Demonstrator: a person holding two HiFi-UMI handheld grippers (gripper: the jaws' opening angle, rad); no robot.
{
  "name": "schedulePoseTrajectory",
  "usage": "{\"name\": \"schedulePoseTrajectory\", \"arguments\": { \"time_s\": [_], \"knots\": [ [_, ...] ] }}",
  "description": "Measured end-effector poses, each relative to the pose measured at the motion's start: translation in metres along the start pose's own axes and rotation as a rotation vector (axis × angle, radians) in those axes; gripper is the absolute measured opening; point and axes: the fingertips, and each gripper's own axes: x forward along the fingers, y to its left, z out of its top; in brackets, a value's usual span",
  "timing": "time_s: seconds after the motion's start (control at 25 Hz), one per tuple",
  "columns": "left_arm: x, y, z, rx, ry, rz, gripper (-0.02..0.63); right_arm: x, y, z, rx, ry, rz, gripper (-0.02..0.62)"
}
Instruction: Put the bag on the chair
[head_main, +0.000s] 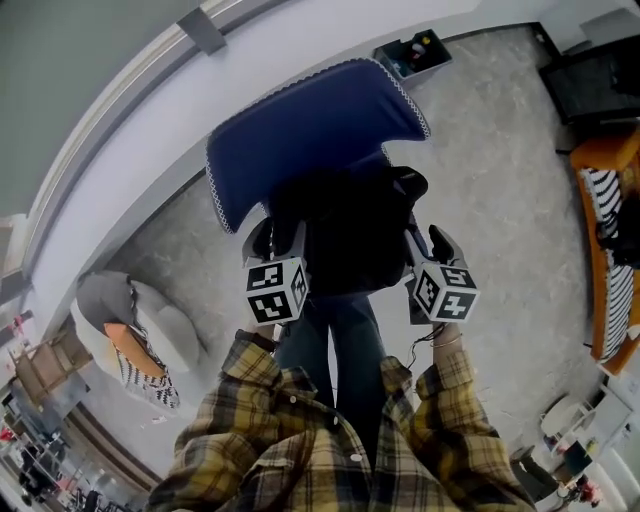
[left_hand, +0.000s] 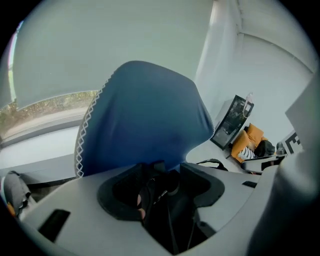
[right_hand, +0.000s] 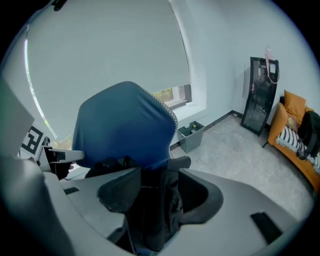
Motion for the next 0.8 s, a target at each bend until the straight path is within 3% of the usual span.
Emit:
{"name": "schedulePoseTrajectory", "arguments": {
  "time_s": [0.2, 0.4, 0.56, 0.8],
  "knots": [
    [-0.024, -0.013, 0.029, 0.012, -0.063, -0.015, 0.242, -0.031, 0.016, 0.037, -0.001, -0.071, 0.044, 0.217],
    [-0.056, -0.037, 0.067, -0.016, -0.141, -0.045, 0.241, -0.080, 0.043, 0.072, -0.166, -0.116, 0.083, 0.202],
    [-0.082, -0.051, 0.128, 0.016, -0.249, -0.095, 0.225, -0.114, 0.077, 0.115, -0.241, -0.208, 0.117, 0.186],
    [-0.133, -0.081, 0.183, 0.093, -0.363, -0.187, 0.187, -0.171, 0.111, 0.159, -0.217, -0.350, 0.186, 0.134]
  ]
}}
